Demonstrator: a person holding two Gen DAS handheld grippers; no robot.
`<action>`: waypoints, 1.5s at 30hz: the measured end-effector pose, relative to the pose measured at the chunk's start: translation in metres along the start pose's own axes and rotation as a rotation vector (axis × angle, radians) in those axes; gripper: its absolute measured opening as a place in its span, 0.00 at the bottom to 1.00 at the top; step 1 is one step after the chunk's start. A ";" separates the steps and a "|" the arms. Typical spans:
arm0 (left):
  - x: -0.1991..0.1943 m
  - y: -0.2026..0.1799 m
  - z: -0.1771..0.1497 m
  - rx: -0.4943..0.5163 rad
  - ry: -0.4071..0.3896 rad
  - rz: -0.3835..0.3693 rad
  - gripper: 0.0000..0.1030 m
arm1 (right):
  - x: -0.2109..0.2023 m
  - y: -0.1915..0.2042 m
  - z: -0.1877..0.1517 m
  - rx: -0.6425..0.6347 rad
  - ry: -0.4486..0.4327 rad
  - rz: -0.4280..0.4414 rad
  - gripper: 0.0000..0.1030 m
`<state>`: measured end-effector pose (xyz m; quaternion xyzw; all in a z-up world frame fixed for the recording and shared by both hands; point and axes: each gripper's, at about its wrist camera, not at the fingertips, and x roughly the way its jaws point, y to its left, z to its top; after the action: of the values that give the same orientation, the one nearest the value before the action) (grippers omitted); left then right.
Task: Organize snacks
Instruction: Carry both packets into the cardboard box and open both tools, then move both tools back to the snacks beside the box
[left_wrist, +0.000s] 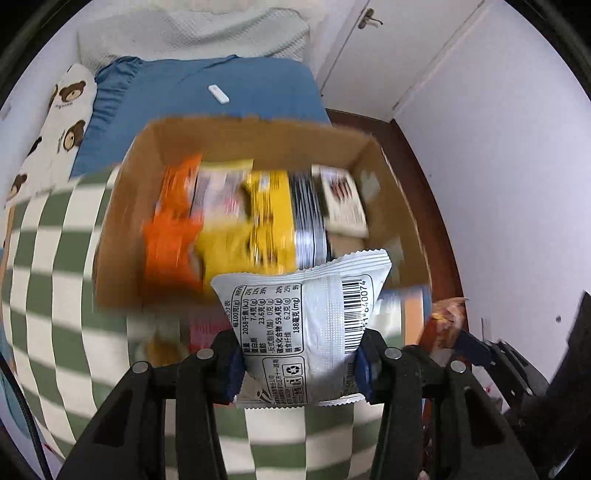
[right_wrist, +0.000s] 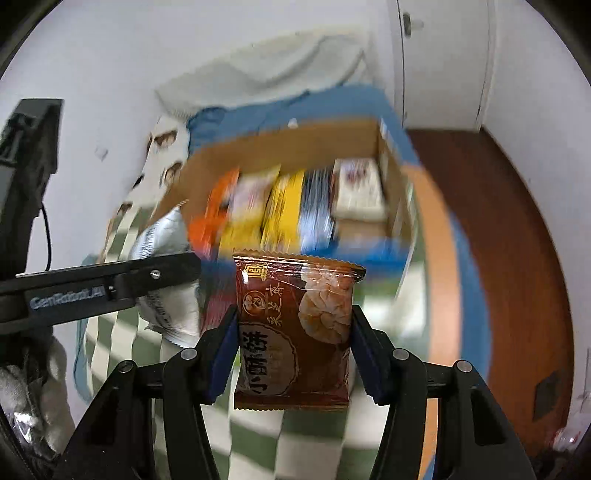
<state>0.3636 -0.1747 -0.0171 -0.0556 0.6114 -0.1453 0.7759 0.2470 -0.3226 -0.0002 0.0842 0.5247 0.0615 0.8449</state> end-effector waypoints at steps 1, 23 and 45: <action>0.010 0.002 0.012 -0.008 0.010 0.000 0.43 | 0.003 -0.003 0.021 -0.001 -0.013 -0.015 0.58; 0.147 0.030 0.068 -0.063 0.269 0.022 0.89 | 0.137 -0.033 0.100 0.003 0.287 -0.091 0.86; 0.051 0.069 0.019 -0.026 -0.063 0.234 0.89 | 0.100 -0.016 0.086 0.003 0.195 -0.147 0.94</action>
<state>0.4037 -0.1258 -0.0783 0.0018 0.5908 -0.0441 0.8056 0.3683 -0.3259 -0.0535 0.0404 0.6092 0.0065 0.7919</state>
